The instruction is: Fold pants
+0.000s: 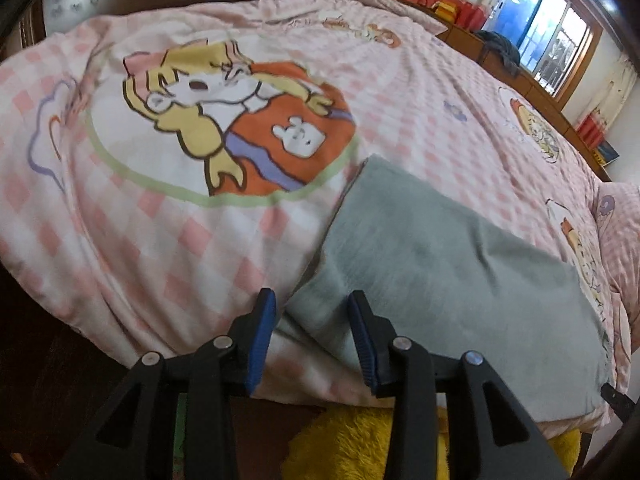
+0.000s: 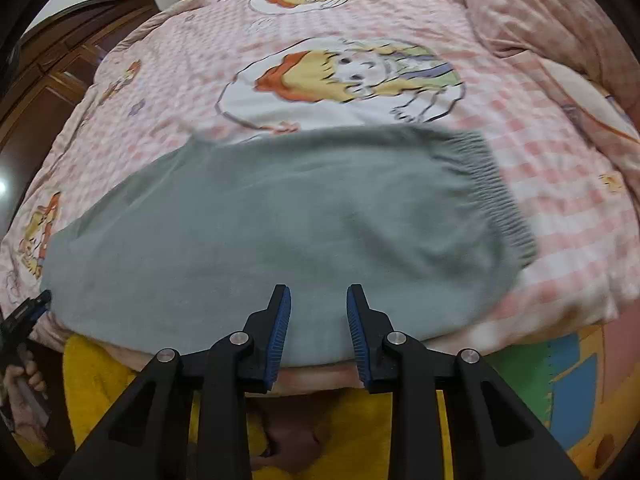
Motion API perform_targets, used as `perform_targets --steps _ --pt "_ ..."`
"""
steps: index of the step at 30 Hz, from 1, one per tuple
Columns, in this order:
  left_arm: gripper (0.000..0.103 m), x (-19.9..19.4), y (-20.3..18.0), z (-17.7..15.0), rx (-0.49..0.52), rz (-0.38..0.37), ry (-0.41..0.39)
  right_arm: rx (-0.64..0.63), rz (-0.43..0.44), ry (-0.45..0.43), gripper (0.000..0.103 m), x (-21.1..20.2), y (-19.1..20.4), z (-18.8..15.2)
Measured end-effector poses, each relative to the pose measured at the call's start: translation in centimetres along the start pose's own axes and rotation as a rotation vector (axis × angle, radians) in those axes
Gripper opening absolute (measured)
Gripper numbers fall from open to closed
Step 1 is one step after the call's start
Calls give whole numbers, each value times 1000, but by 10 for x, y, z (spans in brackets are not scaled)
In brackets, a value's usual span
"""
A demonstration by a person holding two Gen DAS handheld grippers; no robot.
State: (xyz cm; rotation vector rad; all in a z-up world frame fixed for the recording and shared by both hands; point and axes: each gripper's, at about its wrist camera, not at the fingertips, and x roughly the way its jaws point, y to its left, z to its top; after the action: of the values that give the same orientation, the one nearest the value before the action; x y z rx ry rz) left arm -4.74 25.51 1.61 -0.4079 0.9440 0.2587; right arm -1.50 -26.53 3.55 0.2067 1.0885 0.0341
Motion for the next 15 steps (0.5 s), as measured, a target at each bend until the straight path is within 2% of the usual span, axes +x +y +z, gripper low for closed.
perform_targets --steps 5,8,10,12,15 --pt "49 6 3 -5 -36 4 -10 -14 29 60 30 23 19 -7" --pt "48 5 5 -7 -59 -38 -1 -2 24 80 40 36 25 -9" --pt "47 2 2 -9 -59 -95 8 13 23 88 45 44 26 -8" --pt "43 -1 -6 -13 -28 -146 13 13 16 94 51 47 29 -7" --pt "43 -5 -20 -15 48 -153 -14 11 2 94 60 49 34 -7"
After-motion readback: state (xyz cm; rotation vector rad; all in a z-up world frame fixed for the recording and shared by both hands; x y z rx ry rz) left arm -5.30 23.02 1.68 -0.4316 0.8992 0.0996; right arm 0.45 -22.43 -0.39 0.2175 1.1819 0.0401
